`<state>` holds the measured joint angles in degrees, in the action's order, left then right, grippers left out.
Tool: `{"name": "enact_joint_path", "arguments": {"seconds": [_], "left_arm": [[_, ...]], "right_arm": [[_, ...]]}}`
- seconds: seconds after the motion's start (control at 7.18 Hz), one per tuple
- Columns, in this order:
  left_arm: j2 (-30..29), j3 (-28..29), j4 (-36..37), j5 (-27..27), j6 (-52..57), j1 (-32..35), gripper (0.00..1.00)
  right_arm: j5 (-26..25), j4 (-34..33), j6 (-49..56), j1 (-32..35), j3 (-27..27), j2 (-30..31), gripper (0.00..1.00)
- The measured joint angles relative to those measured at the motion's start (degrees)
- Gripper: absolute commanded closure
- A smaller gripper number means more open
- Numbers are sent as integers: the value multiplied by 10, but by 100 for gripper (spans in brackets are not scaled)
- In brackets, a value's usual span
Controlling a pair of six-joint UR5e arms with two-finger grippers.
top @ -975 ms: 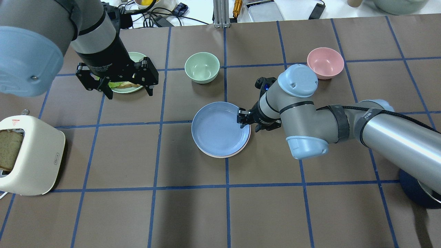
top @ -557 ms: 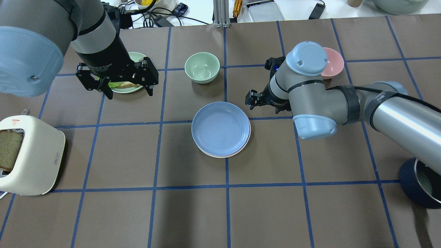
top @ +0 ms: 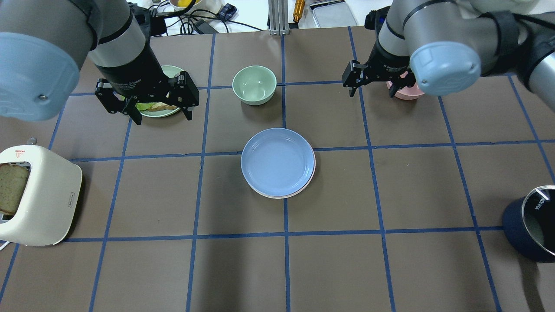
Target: Stack three plates with pink and blue
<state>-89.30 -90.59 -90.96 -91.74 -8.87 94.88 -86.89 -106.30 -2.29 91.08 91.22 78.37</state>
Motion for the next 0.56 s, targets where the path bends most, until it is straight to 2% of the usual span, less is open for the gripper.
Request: {"name": "enact_joint_path", "arguments": {"seconds": [0.28, 0.56], "left_arm": [[0, 0, 0, 0, 0, 0, 0], [0, 0, 0, 0, 0, 0, 0]], "right_arm": [[-25, 109, 39, -12, -45, 46, 0], [-36, 168, 65, -21, -65, 70, 0]]}}
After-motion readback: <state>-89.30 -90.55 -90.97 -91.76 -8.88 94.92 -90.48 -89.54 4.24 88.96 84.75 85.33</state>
